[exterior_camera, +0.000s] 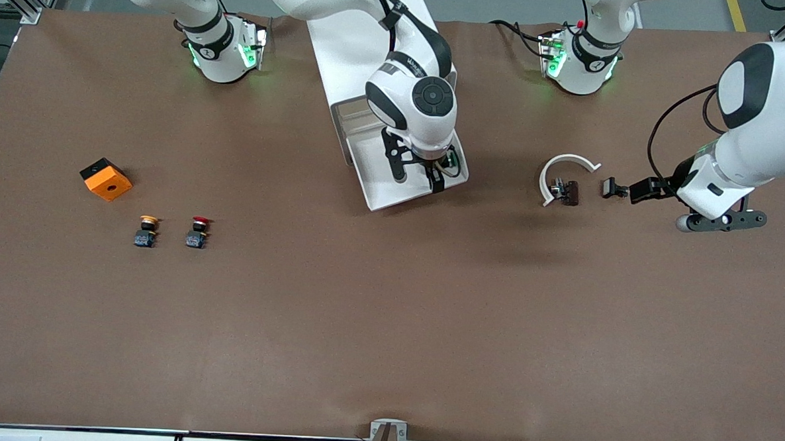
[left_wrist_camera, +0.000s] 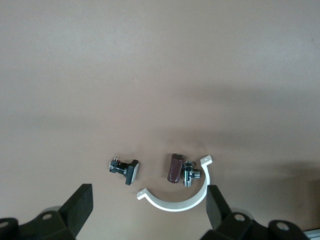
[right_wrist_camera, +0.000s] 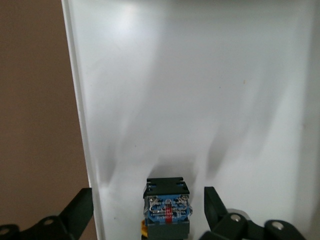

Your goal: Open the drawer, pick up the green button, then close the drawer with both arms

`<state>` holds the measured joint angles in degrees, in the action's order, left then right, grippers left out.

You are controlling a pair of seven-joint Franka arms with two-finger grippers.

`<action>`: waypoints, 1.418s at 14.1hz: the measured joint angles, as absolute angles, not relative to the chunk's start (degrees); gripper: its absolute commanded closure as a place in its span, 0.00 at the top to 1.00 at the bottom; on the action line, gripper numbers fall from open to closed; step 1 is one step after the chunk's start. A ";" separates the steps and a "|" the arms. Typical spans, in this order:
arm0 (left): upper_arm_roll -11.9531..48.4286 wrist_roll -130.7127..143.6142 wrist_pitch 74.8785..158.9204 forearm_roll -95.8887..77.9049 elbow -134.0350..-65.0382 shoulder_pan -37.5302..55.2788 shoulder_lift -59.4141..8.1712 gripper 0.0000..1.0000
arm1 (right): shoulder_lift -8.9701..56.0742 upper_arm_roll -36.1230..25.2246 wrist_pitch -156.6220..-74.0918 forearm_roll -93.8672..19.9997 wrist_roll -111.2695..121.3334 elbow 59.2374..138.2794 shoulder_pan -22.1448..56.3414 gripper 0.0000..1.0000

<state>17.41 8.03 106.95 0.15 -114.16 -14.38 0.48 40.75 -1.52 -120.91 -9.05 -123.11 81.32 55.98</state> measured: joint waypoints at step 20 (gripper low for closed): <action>5.75 9.02 99.65 0.16 -104.59 0.71 -0.33 1.00 | 40.76 -3.27 -123.14 -11.44 -100.01 77.11 51.46 0.00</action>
<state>5.75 9.02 99.65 0.16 -104.59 0.71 -0.33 40.76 -3.27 -123.14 -11.44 -100.01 77.11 51.46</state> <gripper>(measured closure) 0.000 0.586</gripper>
